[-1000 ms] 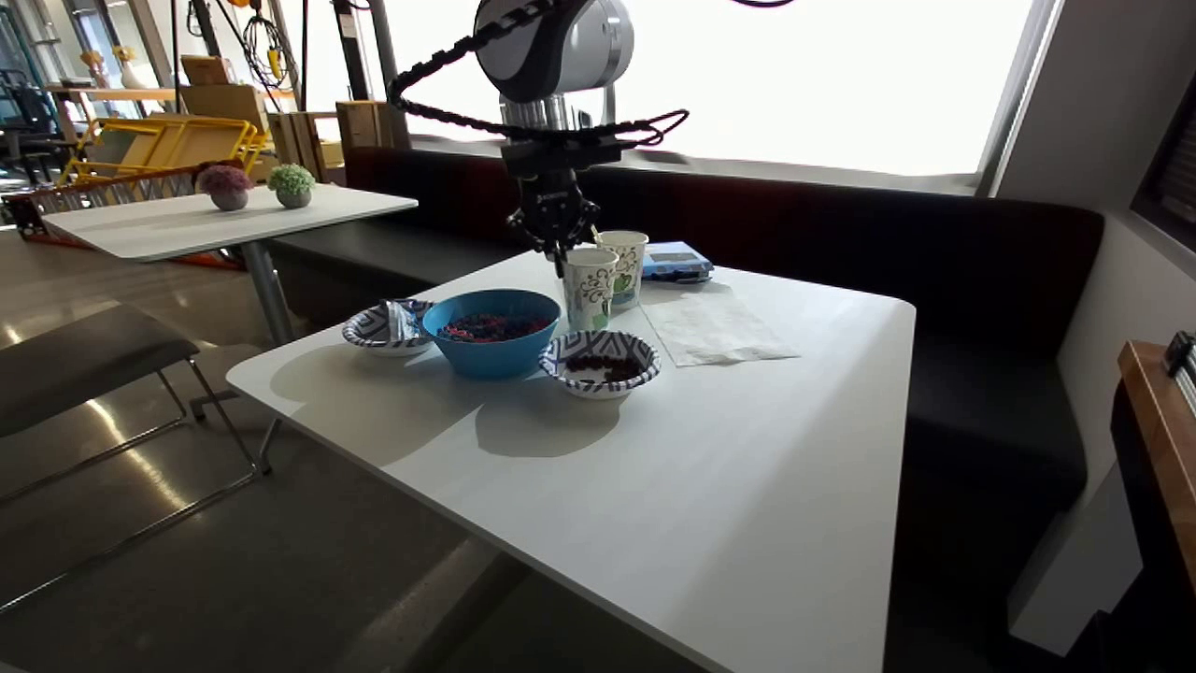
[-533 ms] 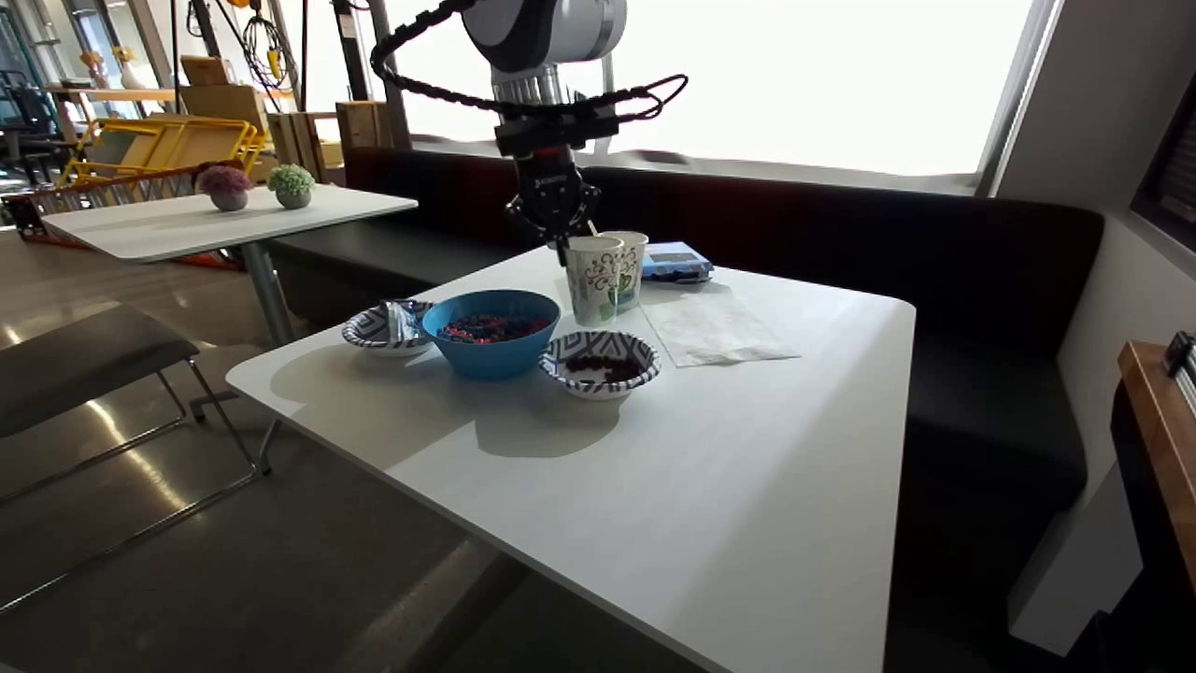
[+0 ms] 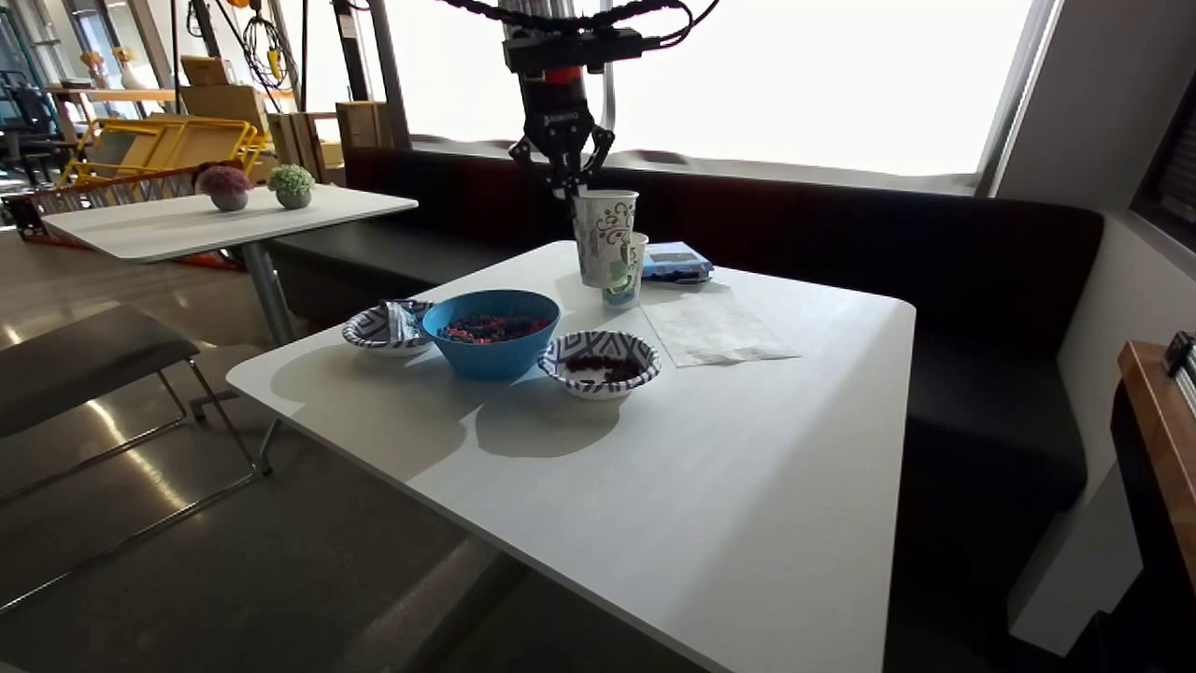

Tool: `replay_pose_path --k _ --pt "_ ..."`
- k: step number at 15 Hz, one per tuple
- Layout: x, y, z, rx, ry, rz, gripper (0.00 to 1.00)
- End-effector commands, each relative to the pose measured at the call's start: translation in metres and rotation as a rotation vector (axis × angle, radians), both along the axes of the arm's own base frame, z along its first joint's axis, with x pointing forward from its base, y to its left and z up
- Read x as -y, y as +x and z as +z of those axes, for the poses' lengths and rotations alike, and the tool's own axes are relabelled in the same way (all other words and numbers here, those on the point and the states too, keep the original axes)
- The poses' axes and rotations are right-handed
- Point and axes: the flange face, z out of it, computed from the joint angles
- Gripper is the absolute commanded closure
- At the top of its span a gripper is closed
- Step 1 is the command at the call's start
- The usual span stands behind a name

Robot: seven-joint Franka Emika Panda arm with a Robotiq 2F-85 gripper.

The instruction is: Pour the beans out of the coffee cup into the bowl then put the cup on the right, into it

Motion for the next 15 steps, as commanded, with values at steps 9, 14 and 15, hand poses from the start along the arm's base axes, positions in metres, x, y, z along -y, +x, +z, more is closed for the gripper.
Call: replay_pose_path --k 9,14,15 --pt "0.026 -0.062 -0.036 0.211 0.437 0.327 0.99" --pt "0.036 -0.071 -0.043 0.269 0.619 0.442 0.99" --pt "0.037 -0.072 -0.047 0.280 0.650 0.467 0.99"
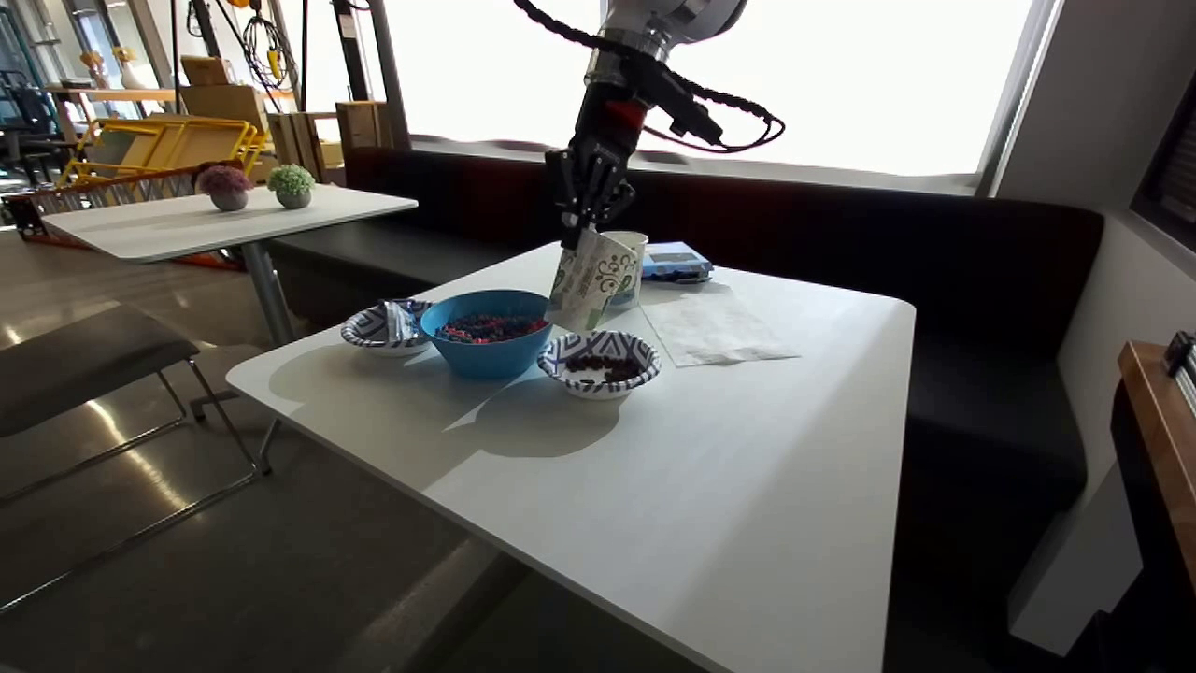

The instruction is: Pour the beans out of the coffee cup into the bowl then put the cup on the right, into it

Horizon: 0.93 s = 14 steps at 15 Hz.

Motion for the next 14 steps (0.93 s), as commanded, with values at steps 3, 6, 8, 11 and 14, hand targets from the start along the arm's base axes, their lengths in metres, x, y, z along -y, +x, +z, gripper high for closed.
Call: replay_pose_path --k 3,6,8,11,14 --pt "0.001 -0.010 -0.012 0.048 0.203 0.130 0.99" --pt "0.006 -0.016 -0.022 0.026 0.303 0.185 0.99" --pt "0.009 -0.022 -0.028 0.012 0.366 0.212 0.99" --pt "0.019 -0.026 -0.040 -0.001 0.449 0.222 0.99" --pt "0.031 -0.027 -0.058 0.006 0.551 0.222 0.99"
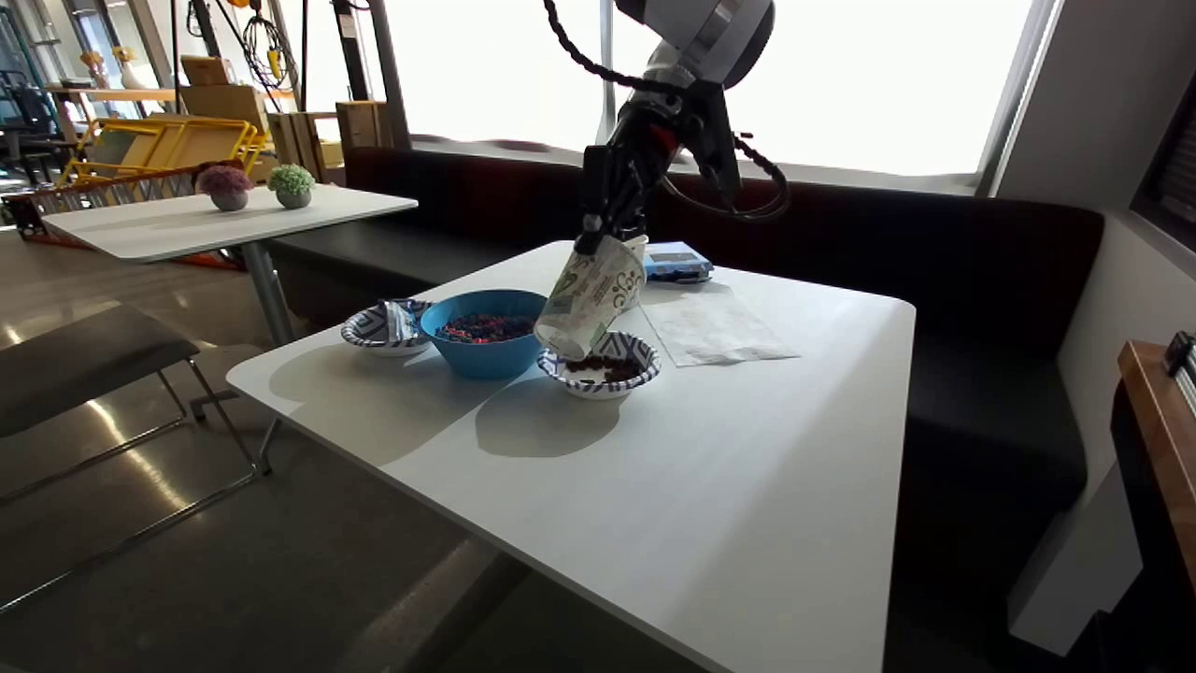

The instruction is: Pour the beans out of the coffee cup into the bowl then put the cup on the right, into it

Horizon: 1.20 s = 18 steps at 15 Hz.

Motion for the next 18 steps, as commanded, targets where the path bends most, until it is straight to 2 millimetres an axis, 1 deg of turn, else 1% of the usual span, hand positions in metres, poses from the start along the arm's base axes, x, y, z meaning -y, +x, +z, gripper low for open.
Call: replay_pose_path --k 1,6,10,18 --pt "0.013 0.004 -0.025 -0.002 0.136 0.002 0.99" --pt "0.021 0.010 -0.057 -0.037 0.270 0.012 0.99" --pt "0.021 0.017 -0.074 -0.065 0.341 0.019 0.99" --pt "0.032 0.028 -0.090 -0.049 0.448 -0.028 0.99"
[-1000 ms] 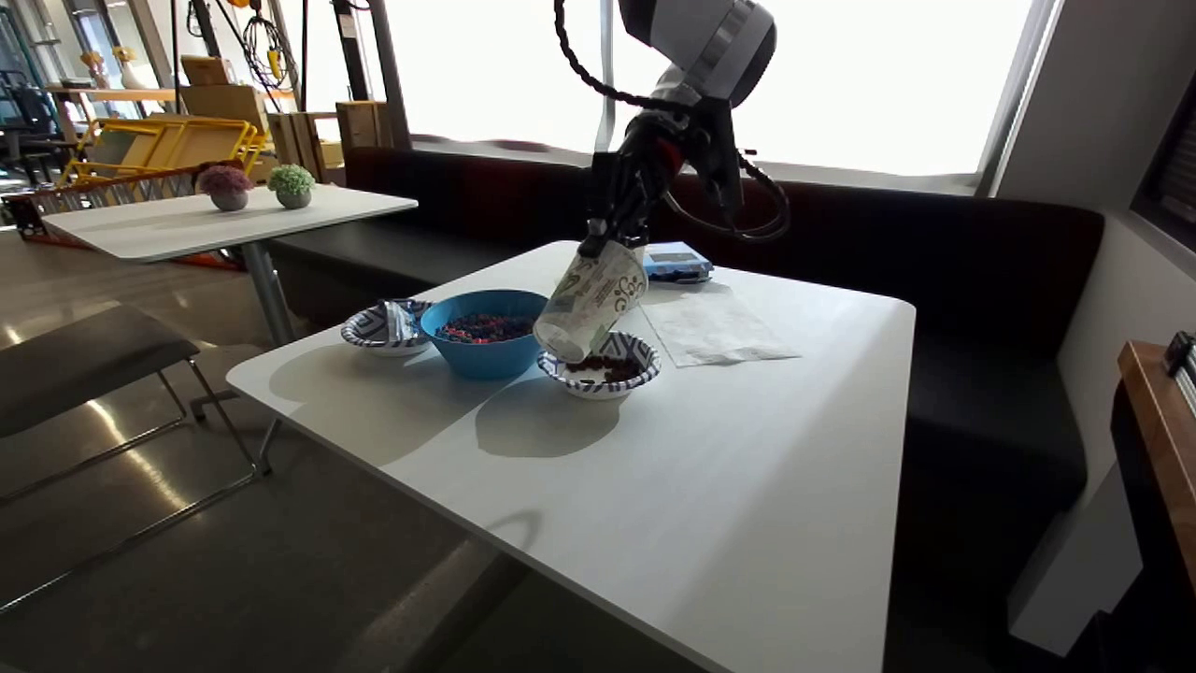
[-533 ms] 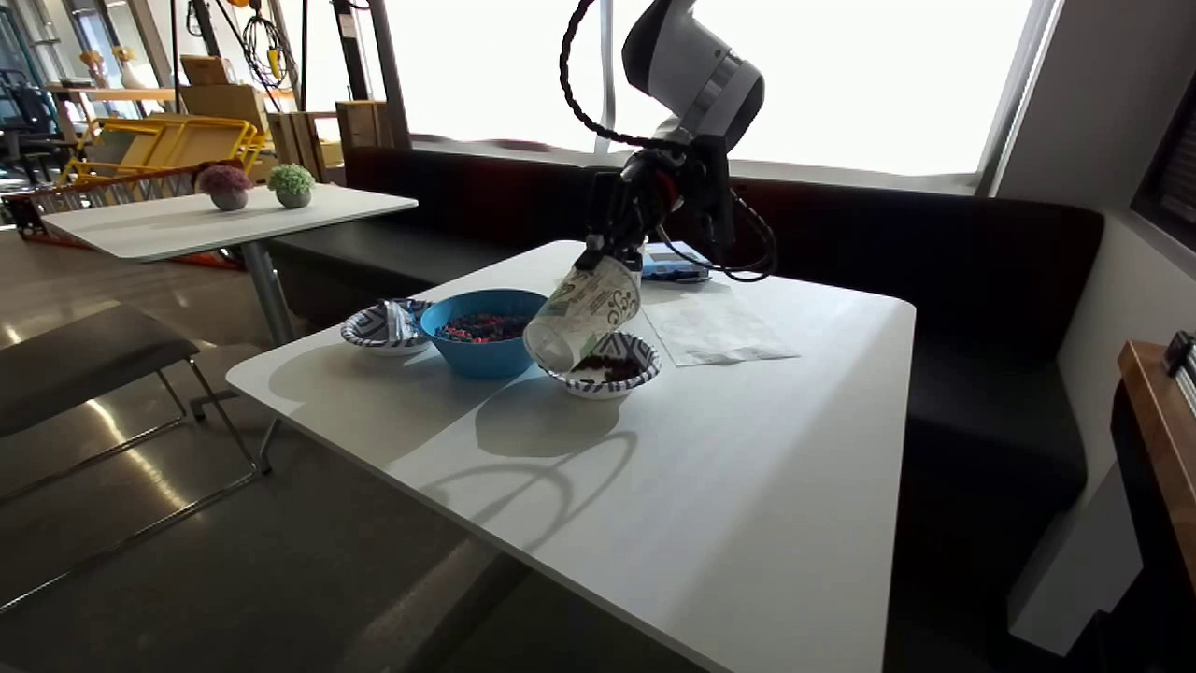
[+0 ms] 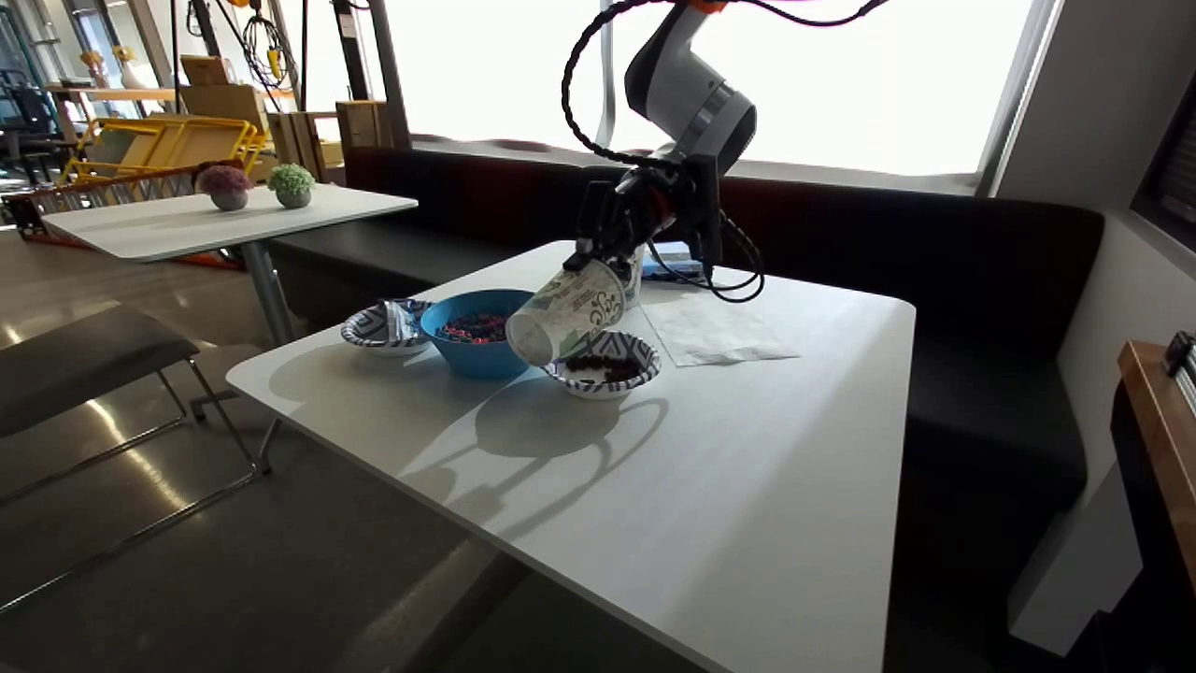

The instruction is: Pour the beans out of the coffee cup into the bowl then put the cup on the right, into it

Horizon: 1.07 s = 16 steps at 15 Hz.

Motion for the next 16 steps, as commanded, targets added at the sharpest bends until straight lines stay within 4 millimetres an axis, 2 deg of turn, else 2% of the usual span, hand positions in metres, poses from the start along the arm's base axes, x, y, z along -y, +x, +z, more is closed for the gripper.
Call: replay_pose_path --k 1,6,8,16 --pt "0.0050 0.0078 -0.0099 0.016 0.088 -0.019 0.99" --pt "0.0053 0.0096 -0.0150 0.041 0.190 -0.018 0.99" --pt "0.0037 0.0069 -0.0095 0.022 0.148 -0.013 0.96" --pt "0.0025 0.0081 -0.0078 0.042 0.198 0.005 0.99"
